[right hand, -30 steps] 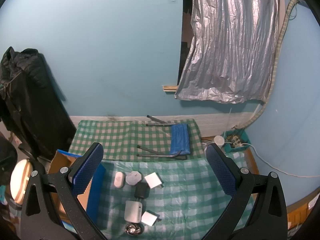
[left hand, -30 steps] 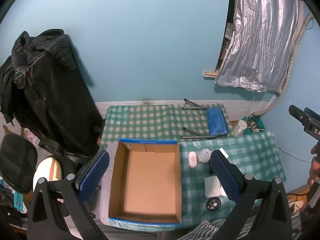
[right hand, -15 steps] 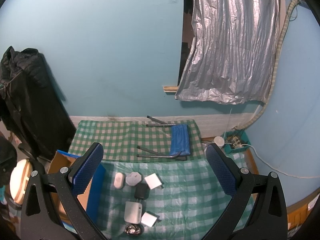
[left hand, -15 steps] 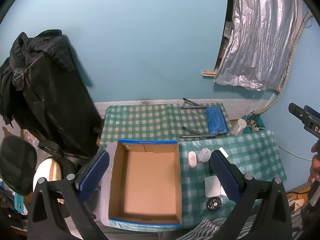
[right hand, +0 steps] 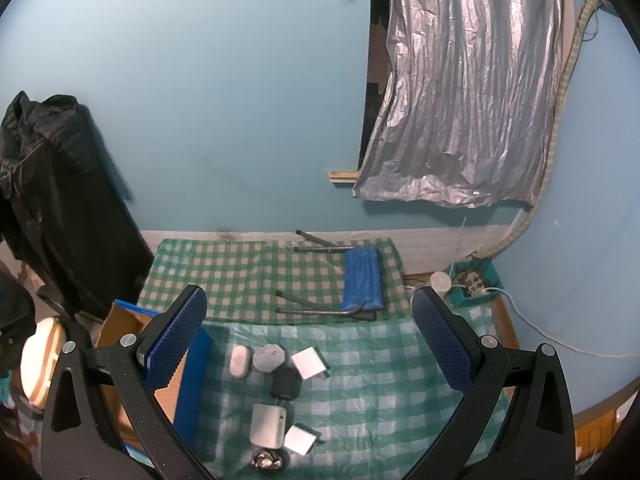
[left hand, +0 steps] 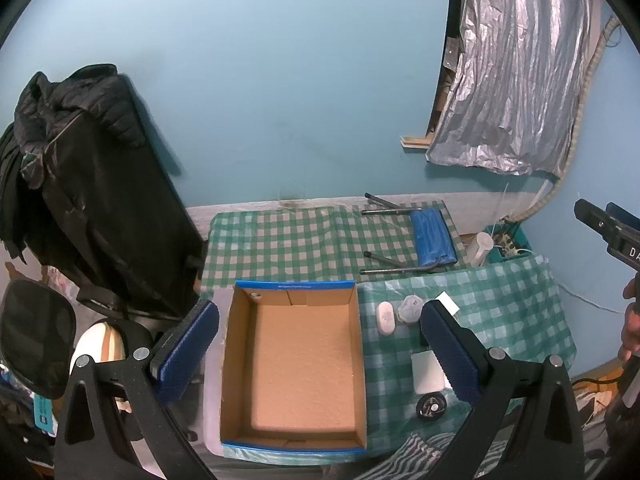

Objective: Organize rigid objects

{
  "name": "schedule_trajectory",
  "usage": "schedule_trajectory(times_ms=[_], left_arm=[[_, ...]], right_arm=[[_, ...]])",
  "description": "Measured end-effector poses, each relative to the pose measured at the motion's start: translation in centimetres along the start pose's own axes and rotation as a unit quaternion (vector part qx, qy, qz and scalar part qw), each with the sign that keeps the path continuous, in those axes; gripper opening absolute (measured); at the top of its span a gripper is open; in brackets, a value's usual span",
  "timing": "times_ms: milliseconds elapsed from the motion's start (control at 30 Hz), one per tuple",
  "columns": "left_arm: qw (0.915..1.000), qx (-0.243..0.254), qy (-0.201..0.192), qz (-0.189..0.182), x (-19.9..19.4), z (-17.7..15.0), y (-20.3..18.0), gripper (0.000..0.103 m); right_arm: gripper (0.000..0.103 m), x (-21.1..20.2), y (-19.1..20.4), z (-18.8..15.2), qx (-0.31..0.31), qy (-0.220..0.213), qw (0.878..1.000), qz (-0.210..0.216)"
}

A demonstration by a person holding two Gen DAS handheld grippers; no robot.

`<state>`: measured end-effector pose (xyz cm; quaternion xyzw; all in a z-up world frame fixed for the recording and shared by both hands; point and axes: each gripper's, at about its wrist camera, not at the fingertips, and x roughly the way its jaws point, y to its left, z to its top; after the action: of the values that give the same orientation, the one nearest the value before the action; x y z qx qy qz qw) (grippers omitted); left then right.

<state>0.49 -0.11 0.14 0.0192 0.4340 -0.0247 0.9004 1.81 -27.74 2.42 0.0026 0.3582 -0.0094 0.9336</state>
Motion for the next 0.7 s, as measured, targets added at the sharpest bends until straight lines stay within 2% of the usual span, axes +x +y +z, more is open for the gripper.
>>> schedule_trajectory(times_ms=[700], left_arm=[[0.9999,0.006,0.008,0.004,0.9,-0.2,0.0,0.102]], right_arm=[[0.101,1.3,1.0,-0.2,0.000,0.006,1.000,0.010]])
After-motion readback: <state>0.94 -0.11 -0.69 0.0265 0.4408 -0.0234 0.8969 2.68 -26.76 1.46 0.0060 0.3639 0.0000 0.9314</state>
